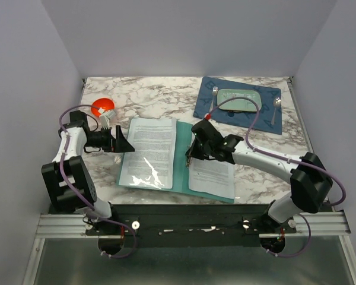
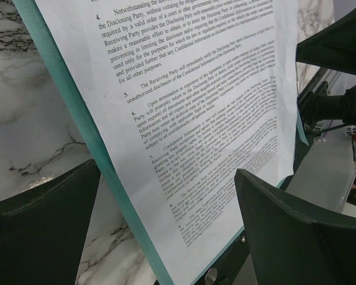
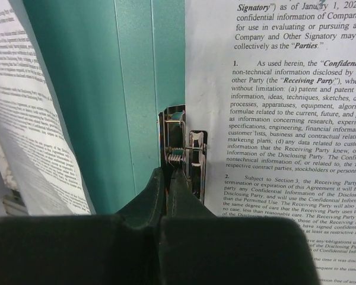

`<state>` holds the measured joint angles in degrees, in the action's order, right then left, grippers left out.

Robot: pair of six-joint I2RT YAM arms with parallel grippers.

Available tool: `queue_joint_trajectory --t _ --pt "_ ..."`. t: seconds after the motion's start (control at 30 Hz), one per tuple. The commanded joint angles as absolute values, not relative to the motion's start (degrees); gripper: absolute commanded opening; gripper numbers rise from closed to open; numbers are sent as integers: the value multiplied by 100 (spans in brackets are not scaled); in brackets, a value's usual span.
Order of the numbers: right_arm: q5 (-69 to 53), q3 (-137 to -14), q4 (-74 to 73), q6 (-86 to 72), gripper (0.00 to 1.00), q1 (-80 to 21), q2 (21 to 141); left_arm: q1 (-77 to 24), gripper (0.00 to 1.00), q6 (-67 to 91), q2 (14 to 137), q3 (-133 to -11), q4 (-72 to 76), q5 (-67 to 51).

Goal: Put the files into the folder

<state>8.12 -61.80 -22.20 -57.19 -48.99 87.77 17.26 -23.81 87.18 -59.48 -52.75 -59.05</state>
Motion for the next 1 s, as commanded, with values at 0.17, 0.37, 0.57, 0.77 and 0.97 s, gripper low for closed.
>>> queue_joint_trajectory --t 0.17,0.37,0.57,0.77,0.97 --pt "642 -5959 -1679 -5889 1 -4895 9105 1749 99 -1987 8104 -6205 -5519 -6319" --pt "484 -6143 -1538 -5897 1 -4887 9614 1740 99 -1714 7823 -6302 -5520 -6547" --pt "27 -6380 -1187 -6038 1 -4887 10466 1731 99 -1521 7814 -6425 -5520 -6706" --pt "-657 -6661 -844 -6100 1 -4904 11205 1740 99 -1538 7901 -6434 -5502 -6750" --pt "-1002 -7163 -967 -5924 2 -4931 11540 1723 99 -1564 7954 -6434 -5493 -6803"
